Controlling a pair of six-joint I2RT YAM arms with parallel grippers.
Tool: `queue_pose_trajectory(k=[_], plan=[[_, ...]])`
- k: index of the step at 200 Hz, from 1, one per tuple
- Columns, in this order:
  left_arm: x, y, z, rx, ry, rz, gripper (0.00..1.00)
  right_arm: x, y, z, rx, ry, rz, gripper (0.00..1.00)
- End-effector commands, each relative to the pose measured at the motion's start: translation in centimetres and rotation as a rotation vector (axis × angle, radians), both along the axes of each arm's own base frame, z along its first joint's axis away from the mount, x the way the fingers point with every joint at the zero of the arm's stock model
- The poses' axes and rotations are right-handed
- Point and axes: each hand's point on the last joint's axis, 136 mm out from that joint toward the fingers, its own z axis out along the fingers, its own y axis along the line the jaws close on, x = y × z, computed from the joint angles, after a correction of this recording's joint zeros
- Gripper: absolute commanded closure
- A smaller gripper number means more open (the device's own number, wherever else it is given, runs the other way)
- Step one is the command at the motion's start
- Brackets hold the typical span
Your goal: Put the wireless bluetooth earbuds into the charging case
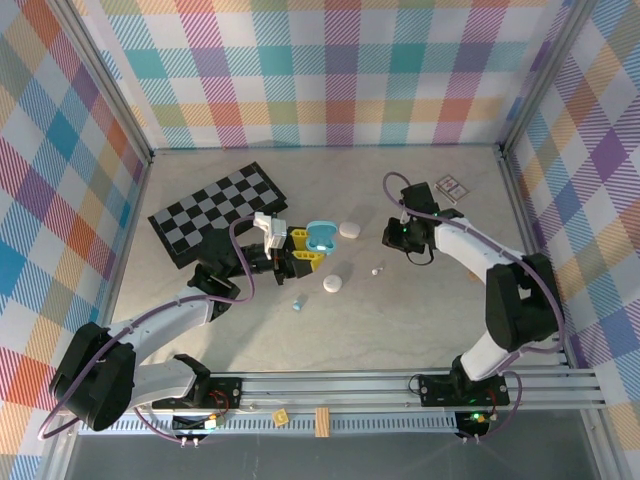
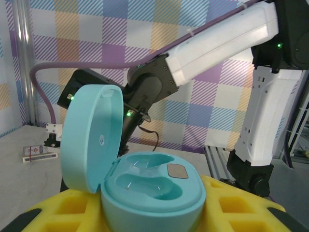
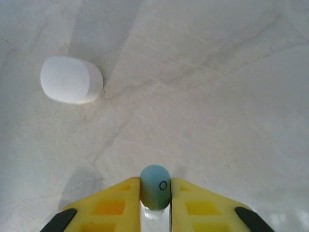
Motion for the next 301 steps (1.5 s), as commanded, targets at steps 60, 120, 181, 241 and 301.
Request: queue_pose_trajectory(k=[60,120,181,241,301], plan=[[-0.1,-0.2,-0.4,0.01,-0.021,0.001,0.62,-4.5,-2.3,0.9,-0.305,0.088,0.002,0.8],[1.1,-0.6,-2.4,0.064,-0.009,0.027,0.62,-4.7,-1.3,3.0,-0.282,0.044,0.026,0.82],[2.9,-1.7,-4.3,0.094,0.01,0.034,0.63,-6.9,2.1,9.4,-0.125,-0.124,0.174,0.82],[3.6,-2.5,-4.9,0.107,0.01,0.01,0.63,-9.9,7.3,16.7,0.16,-0.27,0.388,0.81],[2.1,-2.5,-4.3,0.096,0.01,-0.044,0.63,-11.8,11.3,19.4,0.25,-0.322,0.6,0.81]])
